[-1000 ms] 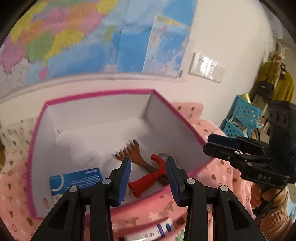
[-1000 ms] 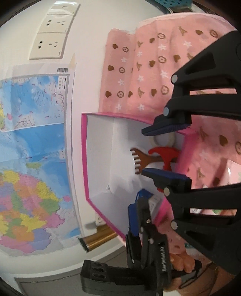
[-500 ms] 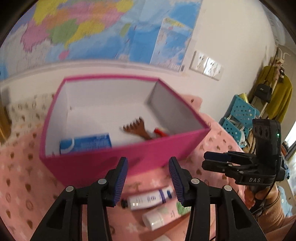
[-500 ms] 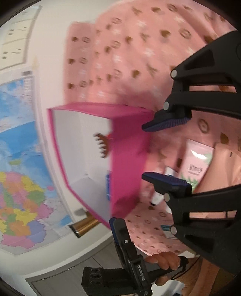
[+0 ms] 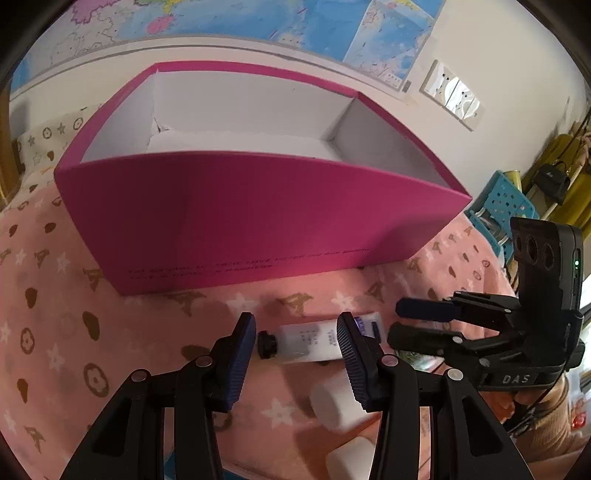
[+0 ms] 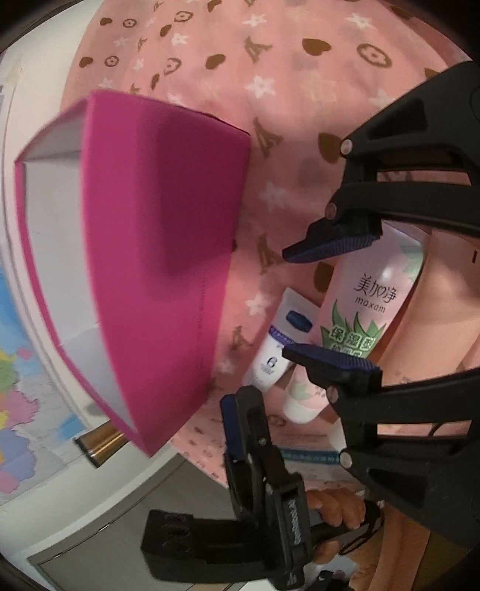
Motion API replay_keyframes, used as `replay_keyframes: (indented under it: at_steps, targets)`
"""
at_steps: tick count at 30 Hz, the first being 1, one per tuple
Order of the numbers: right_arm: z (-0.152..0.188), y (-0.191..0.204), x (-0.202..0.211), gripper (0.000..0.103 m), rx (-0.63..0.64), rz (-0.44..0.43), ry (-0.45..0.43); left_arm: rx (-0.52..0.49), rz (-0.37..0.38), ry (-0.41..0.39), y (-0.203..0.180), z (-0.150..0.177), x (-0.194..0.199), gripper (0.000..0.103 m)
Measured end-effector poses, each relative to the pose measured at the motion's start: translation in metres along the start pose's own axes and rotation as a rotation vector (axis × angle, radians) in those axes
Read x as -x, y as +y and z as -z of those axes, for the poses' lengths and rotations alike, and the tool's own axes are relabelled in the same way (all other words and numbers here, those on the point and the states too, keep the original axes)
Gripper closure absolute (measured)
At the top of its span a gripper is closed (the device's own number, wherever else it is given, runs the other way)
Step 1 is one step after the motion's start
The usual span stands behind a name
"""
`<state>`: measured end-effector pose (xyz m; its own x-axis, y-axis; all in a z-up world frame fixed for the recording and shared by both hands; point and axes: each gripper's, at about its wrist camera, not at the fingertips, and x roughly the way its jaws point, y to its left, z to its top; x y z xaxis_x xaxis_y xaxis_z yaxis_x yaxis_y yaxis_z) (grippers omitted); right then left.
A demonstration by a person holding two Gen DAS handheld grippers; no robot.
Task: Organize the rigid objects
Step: 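Reach the right gripper to the white blue-capped tube and grasp it, then lift the white tube with the right gripper and drop it into the magenta box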
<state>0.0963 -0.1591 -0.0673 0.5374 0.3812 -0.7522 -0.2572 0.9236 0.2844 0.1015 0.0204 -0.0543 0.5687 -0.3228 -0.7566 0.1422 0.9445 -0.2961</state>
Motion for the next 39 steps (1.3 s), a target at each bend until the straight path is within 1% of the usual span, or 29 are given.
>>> replay_keyframes:
  at_steps: [3, 6, 10, 13, 16, 20, 23, 27, 34, 39]
  targets:
    - [0.002, 0.003, -0.004, 0.056, 0.015, -0.021, 0.043, -0.001, 0.003, 0.018, 0.001, 0.002, -0.003, 0.057]
    - [0.000, 0.003, -0.005, 0.056, 0.008, -0.020, 0.051, 0.001, 0.006, 0.025, 0.003, 0.003, -0.006, 0.057]
    - [-0.002, 0.004, -0.008, 0.056, -0.011, -0.031, 0.038, -0.003, 0.011, 0.030, 0.004, 0.004, -0.008, 0.057]
    - [-0.001, 0.005, -0.009, 0.055, -0.016, -0.041, 0.029, -0.010, 0.023, 0.050, 0.002, 0.005, -0.011, 0.058]
    - [0.000, 0.009, -0.011, 0.055, -0.013, -0.044, 0.022, -0.023, 0.013, 0.055, -0.001, 0.007, -0.014, 0.058]
    - [0.000, 0.010, -0.011, 0.055, -0.022, -0.042, 0.013, -0.015, 0.016, 0.054, -0.001, 0.007, -0.013, 0.058]
    - [0.000, 0.006, -0.009, 0.055, -0.053, -0.061, -0.005, -0.011, 0.009, 0.057, -0.002, 0.008, -0.013, 0.058]
    - [0.001, 0.005, -0.005, 0.055, -0.074, -0.058, -0.031, -0.007, 0.000, 0.052, -0.006, 0.008, -0.013, 0.058]
    - [-0.001, 0.006, 0.016, 0.054, -0.074, -0.040, -0.090, 0.009, 0.033, 0.041, -0.011, 0.004, -0.013, 0.058]
    - [-0.002, 0.005, 0.023, 0.054, -0.079, -0.027, -0.113, 0.018, 0.049, 0.034, -0.015, 0.001, -0.011, 0.058]
